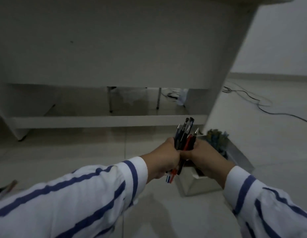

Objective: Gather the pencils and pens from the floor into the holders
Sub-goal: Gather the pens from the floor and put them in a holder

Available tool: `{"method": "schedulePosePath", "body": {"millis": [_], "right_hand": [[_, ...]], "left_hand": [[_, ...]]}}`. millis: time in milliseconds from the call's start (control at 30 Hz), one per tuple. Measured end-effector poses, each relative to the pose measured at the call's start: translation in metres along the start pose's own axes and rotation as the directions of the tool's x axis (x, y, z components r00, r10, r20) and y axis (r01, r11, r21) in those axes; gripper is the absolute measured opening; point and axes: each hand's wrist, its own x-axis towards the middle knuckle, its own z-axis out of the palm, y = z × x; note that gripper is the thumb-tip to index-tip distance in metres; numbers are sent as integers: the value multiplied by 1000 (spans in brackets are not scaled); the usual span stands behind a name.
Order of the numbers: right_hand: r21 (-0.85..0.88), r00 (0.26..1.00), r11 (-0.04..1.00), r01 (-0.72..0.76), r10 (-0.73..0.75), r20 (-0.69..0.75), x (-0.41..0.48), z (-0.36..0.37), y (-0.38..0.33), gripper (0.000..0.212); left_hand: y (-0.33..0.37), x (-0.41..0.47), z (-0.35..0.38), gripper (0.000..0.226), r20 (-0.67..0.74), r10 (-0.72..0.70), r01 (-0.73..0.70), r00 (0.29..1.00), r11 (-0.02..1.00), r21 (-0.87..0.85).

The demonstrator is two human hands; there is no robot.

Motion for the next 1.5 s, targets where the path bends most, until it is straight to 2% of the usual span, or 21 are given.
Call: {"method": "schedulePosePath", "body": {"millis": [67, 133, 233, 300, 400, 600, 800, 1067, 1200, 1400, 1500], "right_hand": [[-54, 995, 999, 1, -6, -100, 5, -40, 14, 34], [-146, 980, 989, 4, -33, -195, 12, -77, 26, 37], [-257, 956, 966, -8, -68, -284, 21, -124, 39, 39], [-327, 946, 945, -15, -93, -311, 27, -147, 47, 39], [-359, 939, 933, -31, -95, -329, 40, -170, 62, 35], [-426, 940, 900, -92, -62, -334, 68, -196, 95, 36], [-380, 943, 915, -139, 6, -332, 89, -212, 135, 36], [-337, 952, 928, -157, 51, -303, 108, -213, 168, 42], [-320, 957, 934, -158, 65, -284, 113, -214, 174, 41], [-300, 962, 938, -174, 97, -253, 118, -208, 186, 45], [-248, 959, 951, -187, 121, -256, 121, -207, 194, 39]], "left_hand": [[10, 24, 36, 40, -2, 43, -42, 999, 997, 69], [24, 44, 69, 47, 36, 127, -130, 991, 987, 94], [36, 76, 111, 57, 48, 181, -184, 982, 980, 79], [36, 99, 133, 58, 43, 199, -202, 979, 976, 77], [34, 123, 155, 48, 26, 211, -212, 977, 973, 91], [17, 165, 187, 37, -55, 170, -166, 984, 984, 67], [-5, 195, 215, 38, -86, 141, -127, 986, 980, 156], [-31, 214, 235, 36, -201, 79, -83, 976, 997, -10], [-38, 218, 235, 44, -197, 111, -105, 974, 994, 42], [-48, 215, 234, 52, -172, 75, -74, 982, 997, 10], [-48, 213, 232, 56, -164, 66, -67, 984, 998, 1]]}}
